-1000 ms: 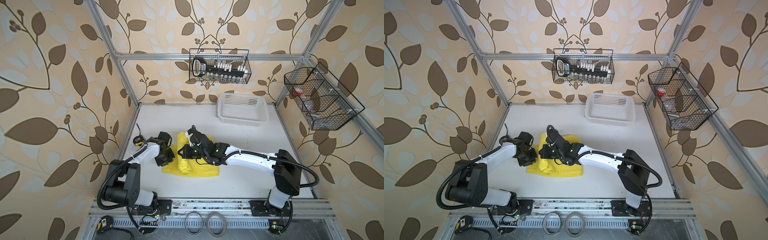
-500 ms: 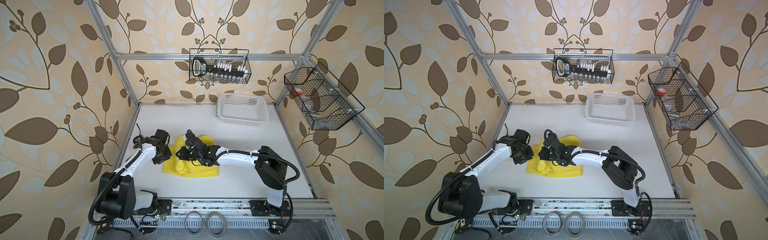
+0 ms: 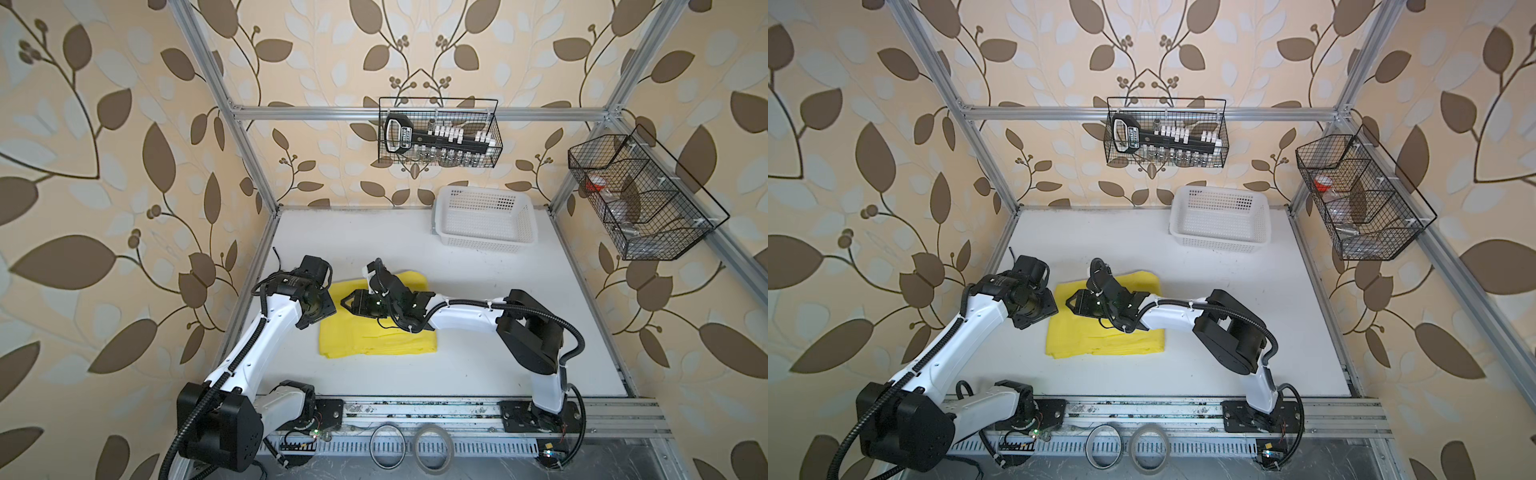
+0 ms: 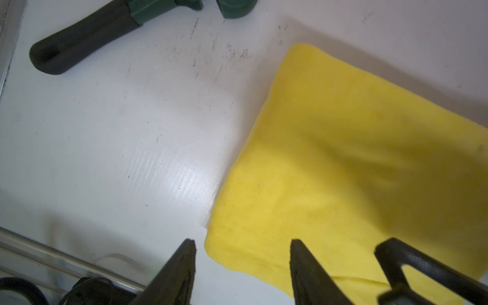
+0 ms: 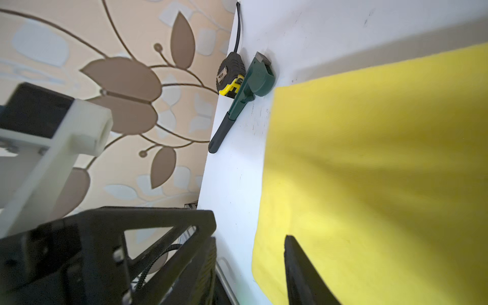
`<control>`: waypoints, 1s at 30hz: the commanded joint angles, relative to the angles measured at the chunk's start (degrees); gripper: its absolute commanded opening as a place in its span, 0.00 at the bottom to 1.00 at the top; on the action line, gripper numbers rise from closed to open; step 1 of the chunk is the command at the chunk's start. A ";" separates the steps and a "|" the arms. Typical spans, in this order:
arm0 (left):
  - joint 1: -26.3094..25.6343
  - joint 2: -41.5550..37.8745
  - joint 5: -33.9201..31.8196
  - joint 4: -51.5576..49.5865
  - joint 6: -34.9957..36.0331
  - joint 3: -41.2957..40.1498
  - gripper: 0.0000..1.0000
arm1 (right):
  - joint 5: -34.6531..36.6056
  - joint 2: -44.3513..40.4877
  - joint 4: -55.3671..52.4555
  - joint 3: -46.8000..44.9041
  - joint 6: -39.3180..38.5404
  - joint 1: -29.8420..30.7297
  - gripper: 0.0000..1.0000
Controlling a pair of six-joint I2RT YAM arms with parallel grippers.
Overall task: Fold and stack the trousers
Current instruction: Fold the trousers at the center of the table, then smooth out the trousers at the center of the table.
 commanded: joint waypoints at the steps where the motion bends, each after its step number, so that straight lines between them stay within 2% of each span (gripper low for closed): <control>1: 0.27 -0.35 1.41 -0.99 1.47 1.98 0.59 | 0.79 -7.97 1.29 -4.73 -1.05 -2.02 0.44; 3: 0.27 1.64 4.27 0.64 2.04 1.05 0.60 | 2.57 -12.51 -1.60 -8.19 -3.46 -3.00 0.44; 9: 1.32 8.38 2.76 5.60 2.83 1.03 0.62 | 6.83 -25.83 -10.34 -19.17 -9.07 -6.51 0.44; 12: 1.50 12.33 2.47 7.53 2.42 1.06 0.63 | 7.62 -29.61 -14.63 -22.69 -11.72 -7.05 0.46; 14: 1.79 13.65 1.35 9.44 1.78 0.63 0.63 | 6.86 -30.52 -15.45 -24.90 -12.03 -6.97 0.45; 24: 4.17 23.15 5.26 12.94 2.58 4.43 0.64 | 9.33 -28.93 -14.97 -34.36 -11.37 0.18 0.37; 30: 4.24 25.86 5.43 11.98 4.37 6.76 0.60 | 10.21 -26.50 -11.84 -40.47 -10.36 -0.11 0.33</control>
